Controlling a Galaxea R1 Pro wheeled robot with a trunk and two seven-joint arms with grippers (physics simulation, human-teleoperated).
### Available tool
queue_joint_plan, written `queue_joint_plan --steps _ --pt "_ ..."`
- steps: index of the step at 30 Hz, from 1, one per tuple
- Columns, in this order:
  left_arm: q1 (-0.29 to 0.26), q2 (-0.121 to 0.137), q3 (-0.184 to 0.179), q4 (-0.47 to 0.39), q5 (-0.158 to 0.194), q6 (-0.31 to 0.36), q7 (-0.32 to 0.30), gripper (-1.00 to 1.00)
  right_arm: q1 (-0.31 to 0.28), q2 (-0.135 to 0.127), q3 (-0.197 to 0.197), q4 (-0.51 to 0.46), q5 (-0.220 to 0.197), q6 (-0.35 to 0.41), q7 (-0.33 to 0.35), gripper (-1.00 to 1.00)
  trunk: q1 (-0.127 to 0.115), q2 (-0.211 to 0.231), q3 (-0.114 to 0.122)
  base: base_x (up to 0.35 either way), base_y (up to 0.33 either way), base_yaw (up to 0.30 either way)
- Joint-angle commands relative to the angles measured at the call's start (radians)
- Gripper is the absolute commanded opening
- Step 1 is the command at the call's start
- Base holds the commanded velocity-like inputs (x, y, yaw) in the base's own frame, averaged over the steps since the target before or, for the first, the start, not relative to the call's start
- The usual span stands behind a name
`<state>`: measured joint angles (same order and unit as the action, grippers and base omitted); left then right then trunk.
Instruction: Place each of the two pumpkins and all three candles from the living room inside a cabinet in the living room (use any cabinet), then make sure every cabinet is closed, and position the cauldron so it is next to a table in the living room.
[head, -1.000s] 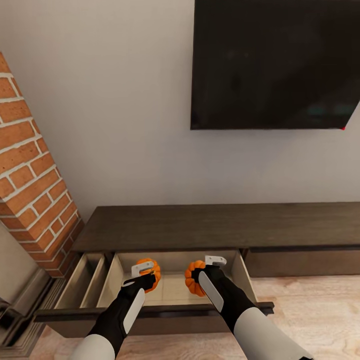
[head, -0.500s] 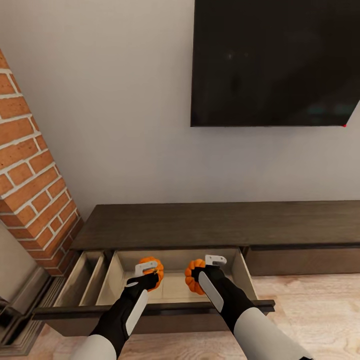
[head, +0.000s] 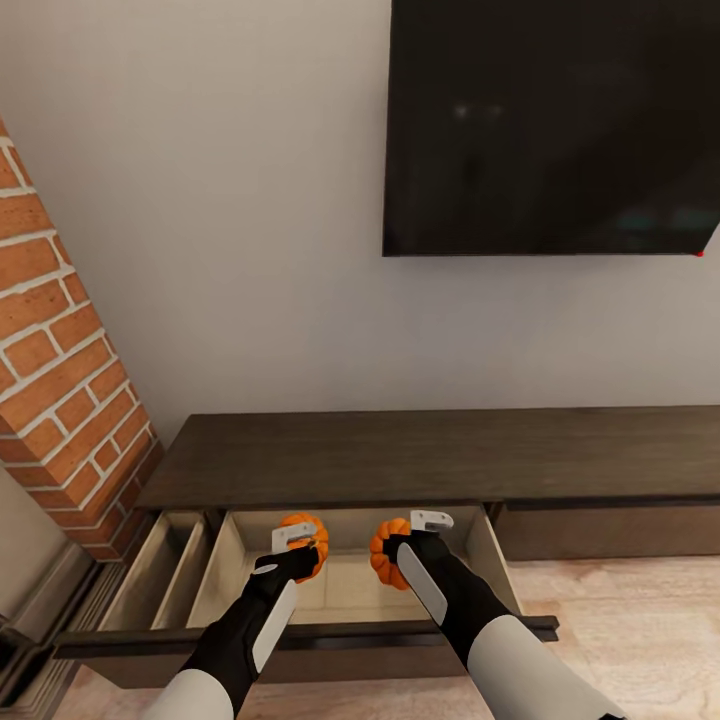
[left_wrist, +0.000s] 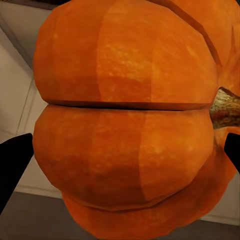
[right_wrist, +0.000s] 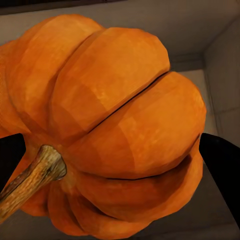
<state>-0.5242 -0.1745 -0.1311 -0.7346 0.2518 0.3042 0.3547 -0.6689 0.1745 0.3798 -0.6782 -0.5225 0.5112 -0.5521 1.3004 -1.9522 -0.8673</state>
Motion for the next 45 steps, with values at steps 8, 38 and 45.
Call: queue_joint_plan --steps 8,38,45 --pt "0.0 0.0 -0.001 -0.002 0.009 0.009 0.011 -1.0 -0.001 0.0 0.002 -0.001 -0.007 0.003 -0.008 -1.0 0.027 -0.049 -0.023 0.002 0.0 0.0" --pt "0.0 0.003 -0.002 -0.002 0.009 0.007 0.01 -1.0 0.0 0.0 0.002 -0.001 -0.005 0.0 -0.008 -1.0 0.134 -0.245 -0.111 0.0 0.0 0.0" --pt "0.0 0.003 -0.001 -0.002 0.01 0.007 0.01 -1.0 0.0 0.0 0.002 -0.001 -0.005 0.0 -0.008 -1.0 0.134 -0.245 -0.111 0.048 0.01 0.0"
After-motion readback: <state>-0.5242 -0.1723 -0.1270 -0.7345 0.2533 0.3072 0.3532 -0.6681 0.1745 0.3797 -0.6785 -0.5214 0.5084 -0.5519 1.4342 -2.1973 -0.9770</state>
